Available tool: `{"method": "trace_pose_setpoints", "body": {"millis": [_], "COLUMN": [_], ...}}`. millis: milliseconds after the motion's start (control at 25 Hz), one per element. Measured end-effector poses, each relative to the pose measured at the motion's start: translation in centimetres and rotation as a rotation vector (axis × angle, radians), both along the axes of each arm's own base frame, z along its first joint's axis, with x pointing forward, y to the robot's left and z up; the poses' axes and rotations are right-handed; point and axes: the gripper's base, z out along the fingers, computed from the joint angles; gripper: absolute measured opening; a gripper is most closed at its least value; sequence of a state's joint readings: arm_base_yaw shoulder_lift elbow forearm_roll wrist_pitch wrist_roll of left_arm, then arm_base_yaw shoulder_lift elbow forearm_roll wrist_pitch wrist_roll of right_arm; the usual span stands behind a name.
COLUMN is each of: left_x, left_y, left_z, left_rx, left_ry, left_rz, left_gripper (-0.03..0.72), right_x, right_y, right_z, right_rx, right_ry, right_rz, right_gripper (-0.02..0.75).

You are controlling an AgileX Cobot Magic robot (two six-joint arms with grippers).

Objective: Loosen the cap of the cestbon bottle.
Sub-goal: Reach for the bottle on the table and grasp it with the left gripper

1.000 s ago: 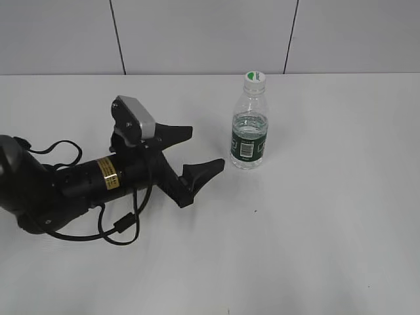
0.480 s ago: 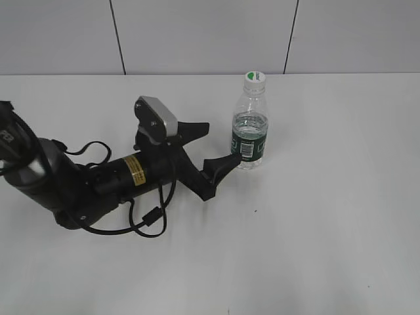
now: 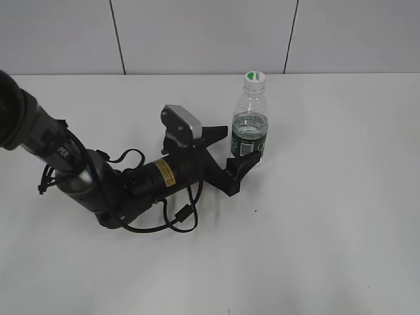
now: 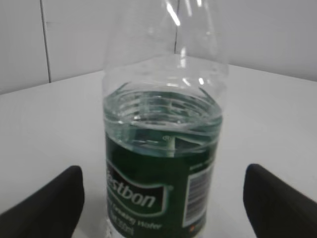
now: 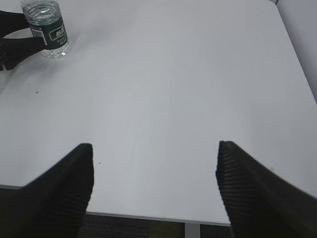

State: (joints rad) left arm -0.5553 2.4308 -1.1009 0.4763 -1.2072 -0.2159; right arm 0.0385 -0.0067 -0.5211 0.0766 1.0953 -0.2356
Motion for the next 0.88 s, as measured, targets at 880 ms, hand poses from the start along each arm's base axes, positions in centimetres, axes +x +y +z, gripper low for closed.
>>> {"method": "trace_pose_setpoints", "body": {"millis": [880], "left_x": [1.9], "left_y": [-2.7], "left_z": [0.1], "left_rx": [0.008], "left_ry": [-0.033], "left_rz": [-0.009], "left_gripper": [0.583], "right_x": [0.0], "right_y": [0.0], "right_z": [0.0], "right_rx": [0.000], "right_ry": [0.000], "right_rz": [0.000], "right_gripper": [0.588]}}
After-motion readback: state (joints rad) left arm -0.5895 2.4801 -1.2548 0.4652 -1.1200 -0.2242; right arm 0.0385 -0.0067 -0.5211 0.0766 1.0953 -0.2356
